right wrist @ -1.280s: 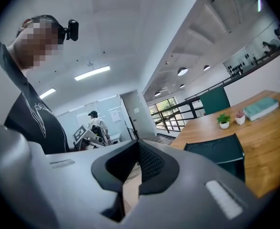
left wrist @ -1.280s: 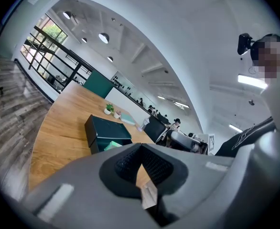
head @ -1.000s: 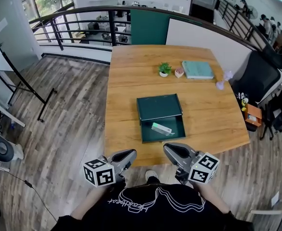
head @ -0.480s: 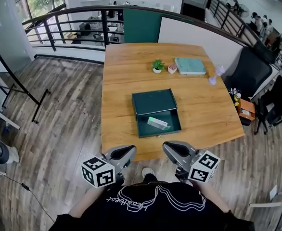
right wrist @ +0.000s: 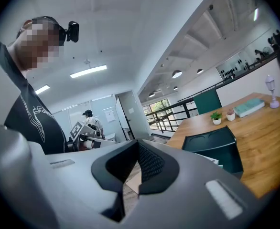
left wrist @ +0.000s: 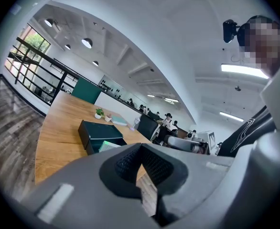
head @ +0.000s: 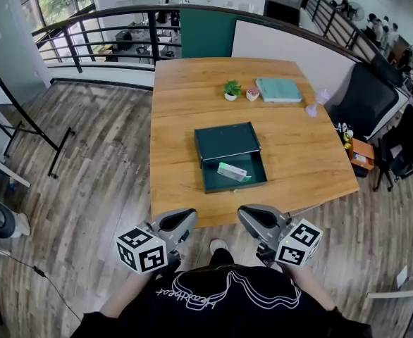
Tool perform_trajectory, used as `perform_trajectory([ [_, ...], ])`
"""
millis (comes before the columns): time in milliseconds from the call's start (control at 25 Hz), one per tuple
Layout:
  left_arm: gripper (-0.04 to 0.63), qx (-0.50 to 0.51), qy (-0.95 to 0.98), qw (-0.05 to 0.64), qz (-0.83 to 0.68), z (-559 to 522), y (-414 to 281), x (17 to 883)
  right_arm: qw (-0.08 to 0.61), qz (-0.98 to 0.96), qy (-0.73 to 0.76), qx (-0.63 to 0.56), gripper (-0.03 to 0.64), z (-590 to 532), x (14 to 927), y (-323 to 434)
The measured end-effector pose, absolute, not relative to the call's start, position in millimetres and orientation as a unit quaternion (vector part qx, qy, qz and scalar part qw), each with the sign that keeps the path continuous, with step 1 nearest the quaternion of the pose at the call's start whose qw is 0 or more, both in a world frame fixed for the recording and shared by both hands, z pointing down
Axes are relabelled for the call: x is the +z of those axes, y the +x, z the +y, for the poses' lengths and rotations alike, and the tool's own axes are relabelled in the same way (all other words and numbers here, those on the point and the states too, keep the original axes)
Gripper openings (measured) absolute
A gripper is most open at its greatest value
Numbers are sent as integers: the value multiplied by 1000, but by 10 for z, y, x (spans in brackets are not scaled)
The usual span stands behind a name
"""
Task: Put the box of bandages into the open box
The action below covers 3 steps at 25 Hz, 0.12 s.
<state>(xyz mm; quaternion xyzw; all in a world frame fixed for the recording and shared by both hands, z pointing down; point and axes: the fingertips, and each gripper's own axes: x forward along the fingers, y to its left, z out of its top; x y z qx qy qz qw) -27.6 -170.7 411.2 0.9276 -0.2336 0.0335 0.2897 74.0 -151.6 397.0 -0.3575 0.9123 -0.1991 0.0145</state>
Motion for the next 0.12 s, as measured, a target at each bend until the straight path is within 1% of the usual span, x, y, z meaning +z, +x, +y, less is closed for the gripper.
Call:
perform_trajectory([
  [120, 0, 34, 929, 287, -232, -1635, -291, 4097, 15, 912, -360, -195, 23, -1435, 3964, 727],
])
